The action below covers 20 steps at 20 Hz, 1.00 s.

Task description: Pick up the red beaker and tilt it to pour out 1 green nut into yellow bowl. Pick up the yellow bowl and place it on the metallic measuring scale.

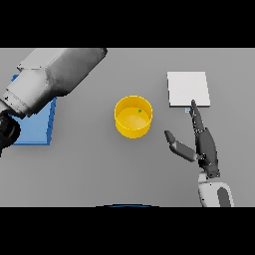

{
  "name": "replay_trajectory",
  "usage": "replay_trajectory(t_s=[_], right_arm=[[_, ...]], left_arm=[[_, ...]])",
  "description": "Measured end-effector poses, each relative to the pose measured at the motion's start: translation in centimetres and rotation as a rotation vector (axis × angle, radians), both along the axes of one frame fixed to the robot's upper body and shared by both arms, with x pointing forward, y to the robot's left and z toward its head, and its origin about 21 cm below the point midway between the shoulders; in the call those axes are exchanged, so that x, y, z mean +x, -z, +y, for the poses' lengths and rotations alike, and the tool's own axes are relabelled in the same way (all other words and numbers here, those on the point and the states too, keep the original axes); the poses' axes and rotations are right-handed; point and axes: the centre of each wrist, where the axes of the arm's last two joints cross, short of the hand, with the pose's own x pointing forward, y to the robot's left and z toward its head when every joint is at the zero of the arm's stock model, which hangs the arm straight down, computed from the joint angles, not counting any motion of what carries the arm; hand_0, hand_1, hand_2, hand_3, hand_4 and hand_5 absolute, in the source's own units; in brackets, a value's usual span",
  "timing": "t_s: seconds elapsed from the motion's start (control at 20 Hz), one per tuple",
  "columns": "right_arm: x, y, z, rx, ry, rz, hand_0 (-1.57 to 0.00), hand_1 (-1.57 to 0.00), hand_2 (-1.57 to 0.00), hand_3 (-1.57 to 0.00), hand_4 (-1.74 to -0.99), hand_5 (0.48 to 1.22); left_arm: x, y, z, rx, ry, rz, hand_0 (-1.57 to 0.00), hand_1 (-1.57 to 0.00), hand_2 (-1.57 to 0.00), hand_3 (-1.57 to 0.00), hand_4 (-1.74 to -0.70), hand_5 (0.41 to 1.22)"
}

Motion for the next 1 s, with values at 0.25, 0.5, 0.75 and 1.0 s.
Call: replay_trajectory(t_s=[0.25, 0.5, 0.75, 1.0], right_arm=[[0.5, 0.1, 0.3, 0.008, -0.035, 0.008, 0.0, 0.0, 0.0, 0.0, -1.105, 0.578], [0.5, -0.2, 0.0, 0.004, -0.043, -0.013, 0.0, 0.0, 0.0, 0.0, -1.125, 0.601], [0.9, 0.0, 0.1, -0.037, -0.055, 0.004, 0.0, 0.0, 0.0, 0.0, -1.142, 0.628], [0.8, -0.2, 0.2, -0.027, -0.07, 0.005, 0.0, 0.0, 0.0, 0.0, -1.129, 0.659]], left_arm=[[2.3, -7.2, 7.0, -0.577, -0.311, 0.068, -1.57, -1.57, -1.57, -1.51, -1.73, 1.221], [3.6, -6.6, 19.3, -1.236, -0.542, 0.237, -1.57, -1.57, -1.57, -1.54, -1.74, 1.221], [3.3, 1.3, 26.6, -1.556, -0.793, 0.147, -1.57, -1.57, -1.57, -1.56, -1.74, 1.221], [1.8, 7.0, 30.2, -1.86, -0.975, 0.09, -1.57, -1.57, -1.57, -1.57, -1.74, 1.221]])
